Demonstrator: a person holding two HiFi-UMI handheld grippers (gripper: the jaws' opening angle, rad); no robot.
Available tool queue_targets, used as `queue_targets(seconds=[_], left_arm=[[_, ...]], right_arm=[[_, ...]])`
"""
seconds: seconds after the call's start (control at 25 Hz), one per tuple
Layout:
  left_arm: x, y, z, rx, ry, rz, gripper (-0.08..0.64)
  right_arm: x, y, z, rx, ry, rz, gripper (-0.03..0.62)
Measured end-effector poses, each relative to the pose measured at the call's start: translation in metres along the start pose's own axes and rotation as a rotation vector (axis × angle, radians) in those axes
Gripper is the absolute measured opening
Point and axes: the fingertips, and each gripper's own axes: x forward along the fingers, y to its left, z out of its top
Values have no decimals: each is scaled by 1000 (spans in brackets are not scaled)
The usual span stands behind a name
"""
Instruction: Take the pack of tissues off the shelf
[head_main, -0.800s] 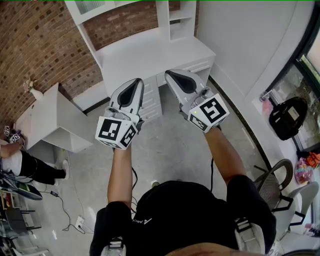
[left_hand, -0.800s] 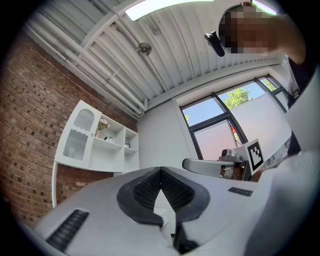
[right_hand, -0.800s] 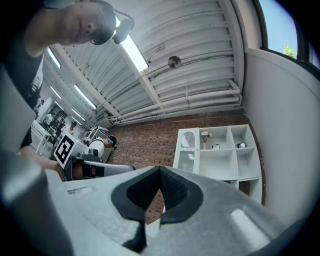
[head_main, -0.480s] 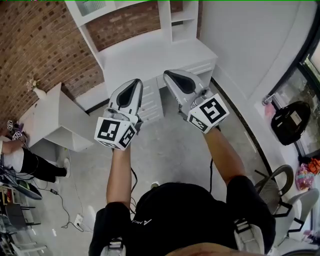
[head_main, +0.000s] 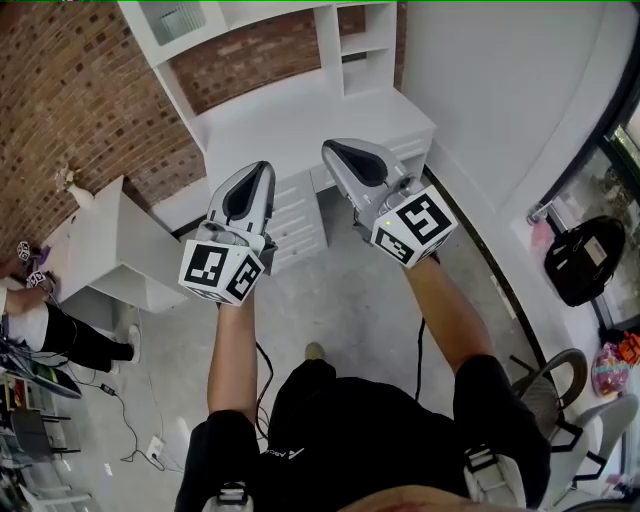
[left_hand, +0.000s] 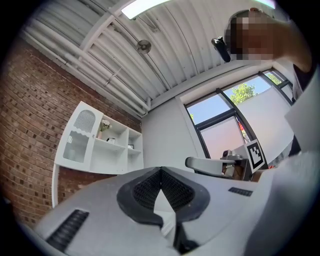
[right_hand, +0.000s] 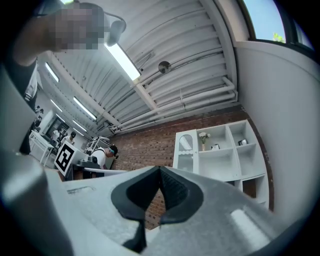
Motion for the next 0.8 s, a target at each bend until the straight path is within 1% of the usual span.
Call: queue_targets(seconds=[0.12,0.24,0.44,0.64,0.72,0.8], left_arm=[[16,18,-3,0,-12,-7,-2],[33,47,-7,-3,-31,-14,-2],[68,117,-12,-4,-68,-27,-2],[106,191,-16,7,-83,-57,-2],[121,216,-17,14,-87,-74,-2],[135,240,-19,20,-90,-88,-2]], right_arm=[[19,-14,-9,-4,7,0,2],[48,-29,-22,-13,18,3,2],[116,-62,-42,-32,25,-11,3],[190,-108,-60,-35,19,-66,3],[218,-122,-63,-49,22,-80,72],[245,-136,-63,-69,21,-97,109]])
